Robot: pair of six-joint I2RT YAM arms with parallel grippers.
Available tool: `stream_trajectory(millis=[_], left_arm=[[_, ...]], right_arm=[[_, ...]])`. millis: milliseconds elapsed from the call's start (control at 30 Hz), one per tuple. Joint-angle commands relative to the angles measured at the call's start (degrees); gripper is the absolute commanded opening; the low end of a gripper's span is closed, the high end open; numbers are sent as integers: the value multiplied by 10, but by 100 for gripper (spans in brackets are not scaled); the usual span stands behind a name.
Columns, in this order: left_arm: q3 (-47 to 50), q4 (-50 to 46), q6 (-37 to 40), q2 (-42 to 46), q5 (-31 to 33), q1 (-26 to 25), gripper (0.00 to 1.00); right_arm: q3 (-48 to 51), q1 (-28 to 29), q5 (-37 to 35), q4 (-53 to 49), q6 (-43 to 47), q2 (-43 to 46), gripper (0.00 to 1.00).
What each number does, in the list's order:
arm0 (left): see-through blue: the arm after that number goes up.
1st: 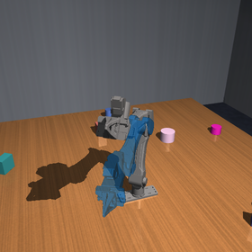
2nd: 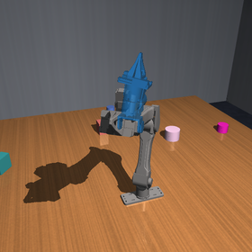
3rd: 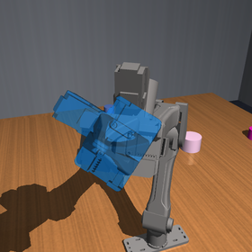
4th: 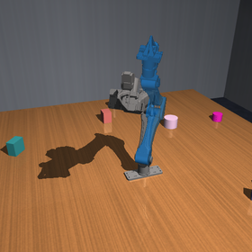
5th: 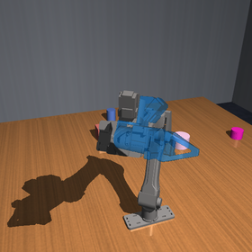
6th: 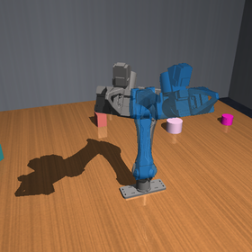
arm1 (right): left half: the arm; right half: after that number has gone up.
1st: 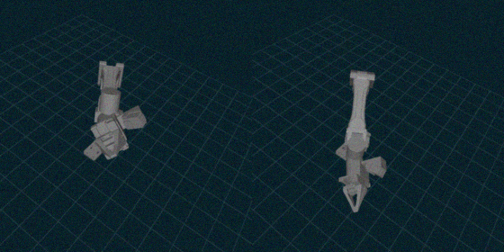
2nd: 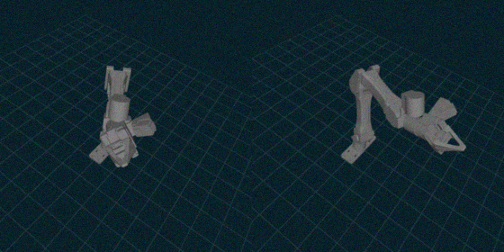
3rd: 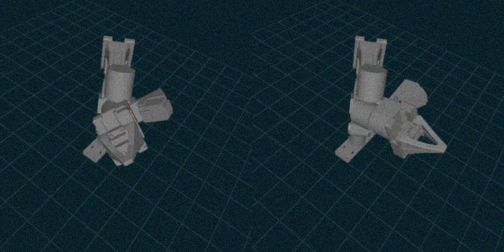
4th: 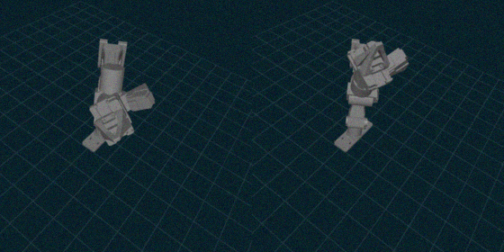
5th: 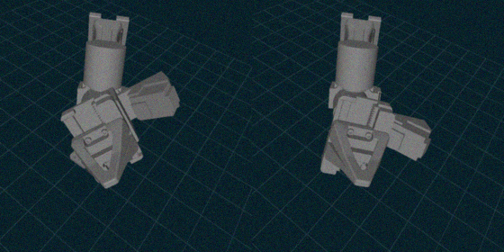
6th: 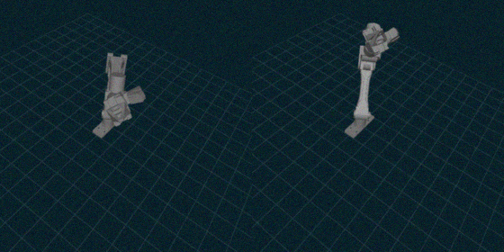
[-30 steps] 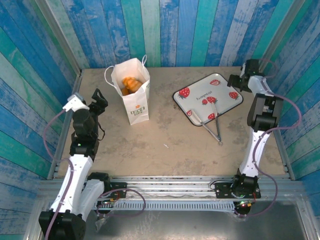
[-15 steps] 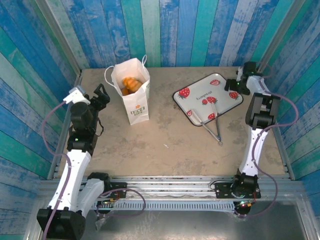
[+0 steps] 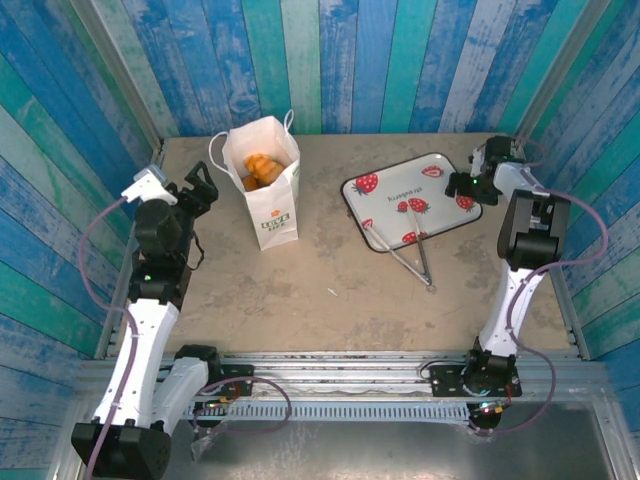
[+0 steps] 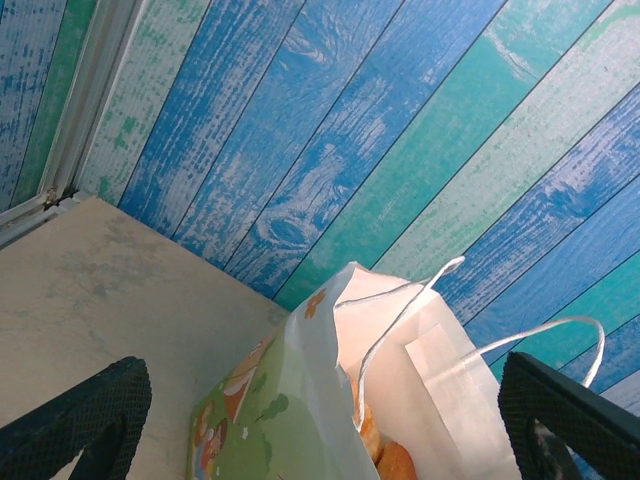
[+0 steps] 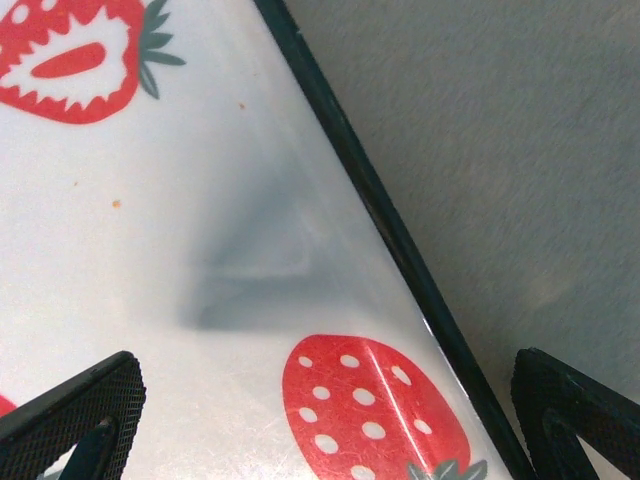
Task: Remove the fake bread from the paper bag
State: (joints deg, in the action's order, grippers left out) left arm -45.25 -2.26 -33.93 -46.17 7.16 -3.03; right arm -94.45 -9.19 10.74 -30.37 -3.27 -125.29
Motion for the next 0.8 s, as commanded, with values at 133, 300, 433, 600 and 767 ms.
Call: stream_trajectory(millis=[133, 300, 433, 600, 767], left_arm=[[-22, -16, 9, -2, -4, 2, 94], [-40, -27, 19, -18, -18, 2, 94], [-56, -22, 20, -23, -52, 2, 94], [-93, -44, 22, -51, -99, 2, 94], [-138, -82, 34, -112, -127, 2, 94]], right_arm=[[55, 10, -15, 19, -20, 62, 100], [65, 10, -1, 21, -22, 76, 100], [77, 10, 10, 31, -28, 73, 100], [96, 11, 12, 41, -34, 73, 100], [111, 11, 15, 49, -35, 78, 100]])
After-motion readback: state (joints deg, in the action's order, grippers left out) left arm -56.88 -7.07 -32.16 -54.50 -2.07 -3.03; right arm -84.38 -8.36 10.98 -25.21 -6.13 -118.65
